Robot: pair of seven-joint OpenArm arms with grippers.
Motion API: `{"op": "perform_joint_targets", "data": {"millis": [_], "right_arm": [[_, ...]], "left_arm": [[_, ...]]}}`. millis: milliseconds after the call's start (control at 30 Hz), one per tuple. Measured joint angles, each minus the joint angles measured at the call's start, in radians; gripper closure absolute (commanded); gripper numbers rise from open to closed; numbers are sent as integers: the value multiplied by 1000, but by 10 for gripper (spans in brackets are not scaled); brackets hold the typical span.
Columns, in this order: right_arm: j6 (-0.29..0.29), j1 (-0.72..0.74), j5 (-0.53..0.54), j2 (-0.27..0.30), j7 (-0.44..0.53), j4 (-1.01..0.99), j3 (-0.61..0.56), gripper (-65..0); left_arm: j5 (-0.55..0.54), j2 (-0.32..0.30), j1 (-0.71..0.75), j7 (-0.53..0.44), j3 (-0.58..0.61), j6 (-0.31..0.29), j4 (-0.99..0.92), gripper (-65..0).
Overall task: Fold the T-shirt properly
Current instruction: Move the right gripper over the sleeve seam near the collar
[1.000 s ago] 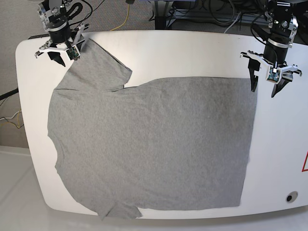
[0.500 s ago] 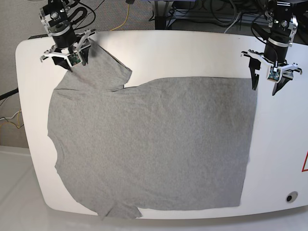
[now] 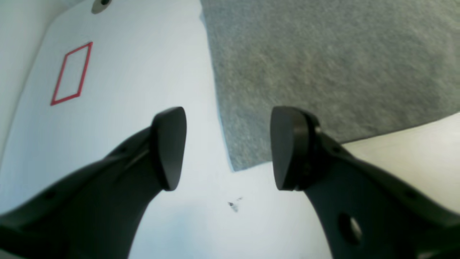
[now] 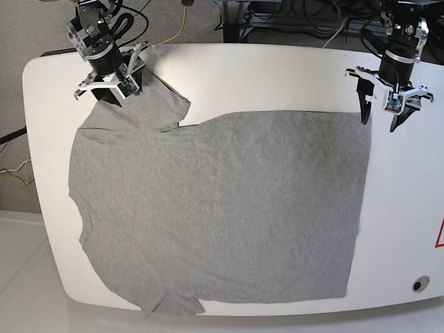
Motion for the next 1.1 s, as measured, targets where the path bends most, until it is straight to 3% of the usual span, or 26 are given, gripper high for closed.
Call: {"op": "perform_joint_targets", "data": {"millis": [333, 1100], "right_arm": [[5, -11, 7, -23, -4, 4, 13, -298], [5, 11, 8, -14, -31, 3, 32, -299]], "left_arm": [[8, -16, -15, -2, 12, 12, -6, -351], [3, -15, -29, 23, 19, 16, -29, -345]]}}
